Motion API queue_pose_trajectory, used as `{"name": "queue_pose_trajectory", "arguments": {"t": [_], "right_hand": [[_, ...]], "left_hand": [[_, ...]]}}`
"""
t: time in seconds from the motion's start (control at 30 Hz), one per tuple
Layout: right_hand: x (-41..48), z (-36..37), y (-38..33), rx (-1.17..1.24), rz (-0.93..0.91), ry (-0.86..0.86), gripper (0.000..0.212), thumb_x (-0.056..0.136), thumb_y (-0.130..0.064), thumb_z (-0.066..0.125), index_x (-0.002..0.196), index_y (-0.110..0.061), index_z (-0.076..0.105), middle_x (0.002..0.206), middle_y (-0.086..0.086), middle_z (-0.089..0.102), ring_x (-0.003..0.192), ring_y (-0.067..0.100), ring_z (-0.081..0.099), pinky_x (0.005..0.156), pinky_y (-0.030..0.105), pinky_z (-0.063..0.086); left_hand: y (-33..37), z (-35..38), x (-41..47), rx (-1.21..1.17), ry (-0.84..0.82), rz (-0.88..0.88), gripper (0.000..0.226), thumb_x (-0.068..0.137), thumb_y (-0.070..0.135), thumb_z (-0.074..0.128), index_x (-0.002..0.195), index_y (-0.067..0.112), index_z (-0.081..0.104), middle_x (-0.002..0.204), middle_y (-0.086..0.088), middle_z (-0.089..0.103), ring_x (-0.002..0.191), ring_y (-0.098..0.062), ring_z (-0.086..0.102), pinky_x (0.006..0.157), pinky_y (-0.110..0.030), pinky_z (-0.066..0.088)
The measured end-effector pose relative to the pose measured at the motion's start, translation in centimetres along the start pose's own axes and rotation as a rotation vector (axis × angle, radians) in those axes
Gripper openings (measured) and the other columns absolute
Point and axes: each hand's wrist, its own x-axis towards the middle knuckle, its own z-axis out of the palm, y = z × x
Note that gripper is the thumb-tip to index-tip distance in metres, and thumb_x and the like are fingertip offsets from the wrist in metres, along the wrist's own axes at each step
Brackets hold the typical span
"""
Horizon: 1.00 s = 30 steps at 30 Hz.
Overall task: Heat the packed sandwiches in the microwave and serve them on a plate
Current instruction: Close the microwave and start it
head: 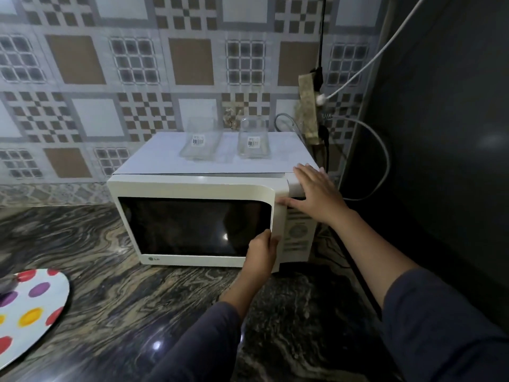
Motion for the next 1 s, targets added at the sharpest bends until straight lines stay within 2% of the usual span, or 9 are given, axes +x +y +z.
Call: {"name": "queue_pose_trajectory", "arguments": {"t": [0.13, 0.27, 0.33, 0.43, 0.6, 0.73, 0.87, 0.93, 1.0], "right_hand": [[0.0, 0.9, 0.2, -0.027, 0.009, 0.096, 0.092, 0.079, -0.069, 0.043, 0.148, -0.013, 0.020, 0.157, 0.002, 0.018, 0.145, 0.016, 0.013, 0.119, 0.039, 0.003], [0.2, 1.7, 0.2, -0.045, 0.009, 0.178, 0.091, 0.078, -0.071, 0.042, 0.145, -0.010, 0.029, 0.153, 0.005, 0.029, 0.143, 0.020, 0.023, 0.118, 0.039, 0.008], [0.4, 2.0, 0.1, -0.065, 0.009, 0.203, 0.096, 0.074, -0.076, 0.031, 0.142, -0.009, 0.032, 0.151, 0.007, 0.033, 0.141, 0.022, 0.027, 0.117, 0.039, 0.012], [0.4, 2.3, 0.1, -0.109, 0.001, 0.237, 0.102, 0.069, -0.078, 0.014, 0.141, -0.007, 0.034, 0.149, 0.009, 0.035, 0.139, 0.025, 0.029, 0.115, 0.040, 0.016], [0.5, 2.0, -0.4, -0.111, 0.005, 0.219, 0.105, 0.067, -0.079, 0.011, 0.141, -0.007, 0.033, 0.150, 0.009, 0.033, 0.139, 0.024, 0.027, 0.113, 0.040, 0.016], [0.8, 2.2, -0.3, -0.112, 0.020, 0.246, 0.089, 0.075, -0.071, 0.024, 0.136, -0.009, 0.038, 0.145, 0.007, 0.038, 0.136, 0.023, 0.032, 0.111, 0.039, 0.018], [1.0, 2.4, 0.3, -0.059, 0.000, 0.241, 0.092, 0.074, -0.075, 0.024, 0.134, -0.008, 0.041, 0.143, 0.008, 0.042, 0.134, 0.025, 0.036, 0.111, 0.041, 0.021], [0.9, 2.4, 0.7, -0.027, -0.031, 0.234, 0.084, 0.080, -0.069, 0.040, 0.138, -0.008, 0.036, 0.147, 0.008, 0.036, 0.138, 0.024, 0.030, 0.114, 0.040, 0.018], [0.5, 2.4, 1.3, -0.001, -0.073, 0.222, 0.080, 0.084, -0.053, 0.056, 0.144, -0.009, 0.028, 0.152, 0.008, 0.027, 0.143, 0.023, 0.020, 0.118, 0.039, 0.013]], "left_hand": [[0.2, 0.3, 0.1, 0.049, -0.006, -0.039, 0.026, 0.097, 0.022, 0.044, 0.076, 0.007, 0.046, 0.066, -0.007, 0.053, 0.062, -0.024, 0.052, 0.053, -0.024, 0.025], [0.3, 0.5, 0.7, 0.133, 0.000, -0.029, 0.029, 0.097, 0.026, 0.041, 0.092, 0.001, 0.054, 0.086, -0.021, 0.065, 0.080, -0.037, 0.061, 0.060, -0.033, 0.040], [0.4, 0.6, 1.0, 0.158, 0.010, -0.025, 0.029, 0.097, 0.026, 0.042, 0.098, 0.000, 0.055, 0.089, -0.023, 0.065, 0.084, -0.039, 0.061, 0.067, -0.039, 0.046], [0.6, 0.8, 1.0, 0.183, 0.016, -0.033, 0.027, 0.097, 0.023, 0.042, 0.100, -0.002, 0.054, 0.093, -0.025, 0.065, 0.088, -0.041, 0.060, 0.071, -0.042, 0.047], [1.2, 0.8, 1.1, 0.187, 0.024, -0.058, 0.026, 0.097, 0.020, 0.042, 0.099, -0.004, 0.053, 0.097, -0.027, 0.064, 0.092, -0.043, 0.059, 0.074, -0.042, 0.046], [1.5, 0.9, 1.8, 0.203, 0.023, -0.076, 0.025, 0.097, 0.018, 0.043, 0.096, -0.005, 0.051, 0.099, -0.028, 0.064, 0.095, -0.043, 0.059, 0.070, -0.037, 0.042], [1.1, 1.0, 1.9, 0.213, 0.016, -0.074, 0.028, 0.097, 0.019, 0.043, 0.100, -0.007, 0.053, 0.098, -0.029, 0.064, 0.095, -0.045, 0.058, 0.073, -0.041, 0.044], [1.1, 0.9, 1.8, 0.181, 0.011, -0.080, 0.028, 0.097, 0.019, 0.043, 0.102, -0.007, 0.053, 0.101, -0.028, 0.064, 0.097, -0.043, 0.058, 0.075, -0.040, 0.044], [1.2, 1.0, 1.7, 0.143, 0.022, -0.090, 0.028, 0.097, 0.018, 0.043, 0.104, -0.006, 0.054, 0.103, -0.027, 0.065, 0.098, -0.041, 0.059, 0.073, -0.033, 0.042]]}}
